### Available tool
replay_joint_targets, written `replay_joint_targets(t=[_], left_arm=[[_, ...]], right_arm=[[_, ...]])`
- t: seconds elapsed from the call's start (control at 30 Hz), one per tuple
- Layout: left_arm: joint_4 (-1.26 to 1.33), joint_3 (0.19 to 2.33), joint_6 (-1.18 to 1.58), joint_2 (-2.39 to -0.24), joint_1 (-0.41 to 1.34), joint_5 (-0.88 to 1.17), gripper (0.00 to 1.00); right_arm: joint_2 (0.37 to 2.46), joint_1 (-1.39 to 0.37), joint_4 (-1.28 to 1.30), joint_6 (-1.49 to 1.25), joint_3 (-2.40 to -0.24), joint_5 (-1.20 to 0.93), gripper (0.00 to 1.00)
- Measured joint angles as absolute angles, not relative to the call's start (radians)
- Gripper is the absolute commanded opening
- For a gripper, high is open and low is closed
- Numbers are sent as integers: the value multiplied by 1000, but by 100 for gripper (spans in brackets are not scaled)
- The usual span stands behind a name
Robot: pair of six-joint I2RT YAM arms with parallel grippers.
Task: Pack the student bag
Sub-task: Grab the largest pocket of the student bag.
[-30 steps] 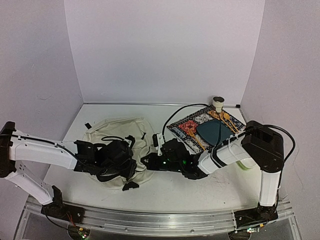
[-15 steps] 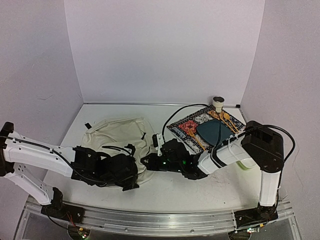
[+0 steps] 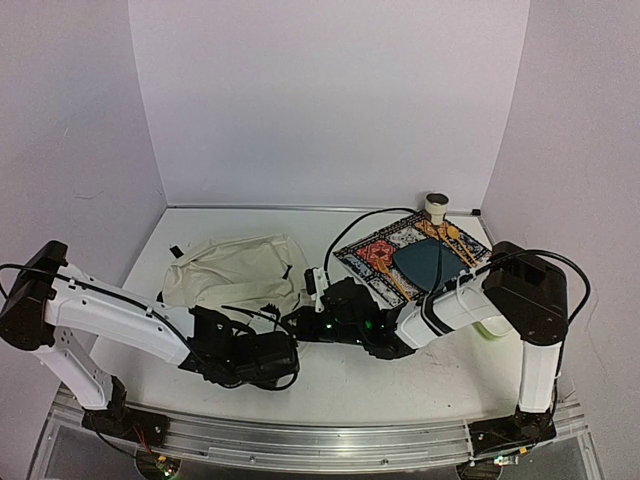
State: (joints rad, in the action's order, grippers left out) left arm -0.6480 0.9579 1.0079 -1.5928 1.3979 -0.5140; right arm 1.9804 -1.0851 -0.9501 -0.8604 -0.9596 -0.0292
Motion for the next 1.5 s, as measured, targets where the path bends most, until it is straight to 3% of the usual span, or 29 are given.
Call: replay_joint_targets(t=[0.5,0.63,1.0,1.5], left_arm=[[-683,1002,1022,-1705,1395,-581,36],[-686,1007,1022,-1721,1383,-600,32],[-717,1026,1013,-1749,1367,-607,1],[-691,918,1034,-1457,1360,-507,0]], right_arm=[[1980,-1085,-950,-860,-960,-30,0],[1980,-1085,-950,-860,-960,-31,0],[1980,-1085,-944,-846,-960,-28,0],[1898,-1059,-917,-800,-916,-20,0]])
